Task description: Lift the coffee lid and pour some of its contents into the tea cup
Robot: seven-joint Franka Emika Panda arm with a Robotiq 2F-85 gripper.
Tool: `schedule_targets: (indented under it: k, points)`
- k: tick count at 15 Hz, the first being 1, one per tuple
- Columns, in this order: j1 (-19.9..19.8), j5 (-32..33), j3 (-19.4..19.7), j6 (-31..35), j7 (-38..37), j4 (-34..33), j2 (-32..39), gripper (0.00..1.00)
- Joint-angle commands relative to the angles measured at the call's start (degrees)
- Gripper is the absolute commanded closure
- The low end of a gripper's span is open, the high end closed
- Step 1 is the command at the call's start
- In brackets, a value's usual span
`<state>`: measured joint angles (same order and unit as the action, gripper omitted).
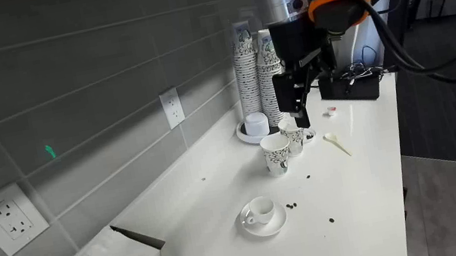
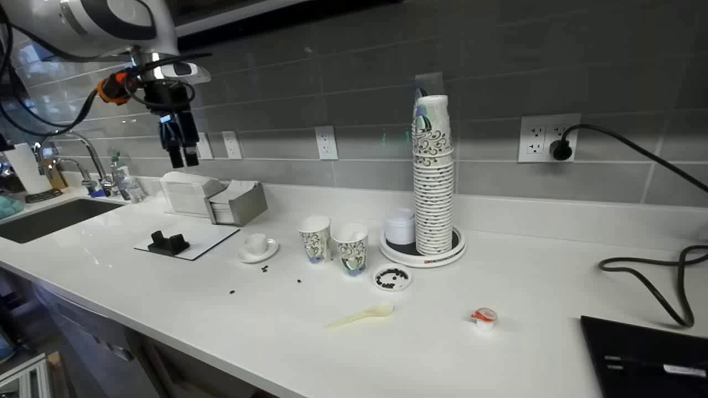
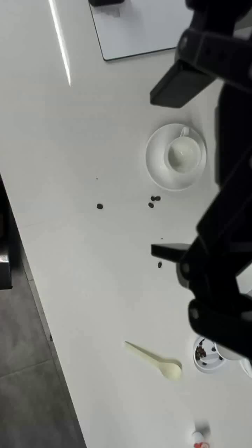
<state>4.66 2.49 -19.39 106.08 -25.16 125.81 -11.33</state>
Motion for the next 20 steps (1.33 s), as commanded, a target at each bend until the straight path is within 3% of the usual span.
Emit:
schedule_targets:
  k: [1, 7, 9, 16, 20]
  points:
    - [1.9, 0.4, 1.8, -0.1, -0.3, -0.1, 0.2, 0.0]
    - [1.9, 0.4, 1.8, -0.1, -0.3, -0.1, 0.2, 0.0]
    - [1.5, 0.9, 4.2, 4.3, 6.4, 2.7, -2.4, 0.0]
    - [0.4, -5.2, 20.7, 17.3, 37.3, 13.9, -9.9, 0.0]
    - [-3.7, -6.9, 28.2, 19.2, 48.2, 15.7, -10.5, 0.0]
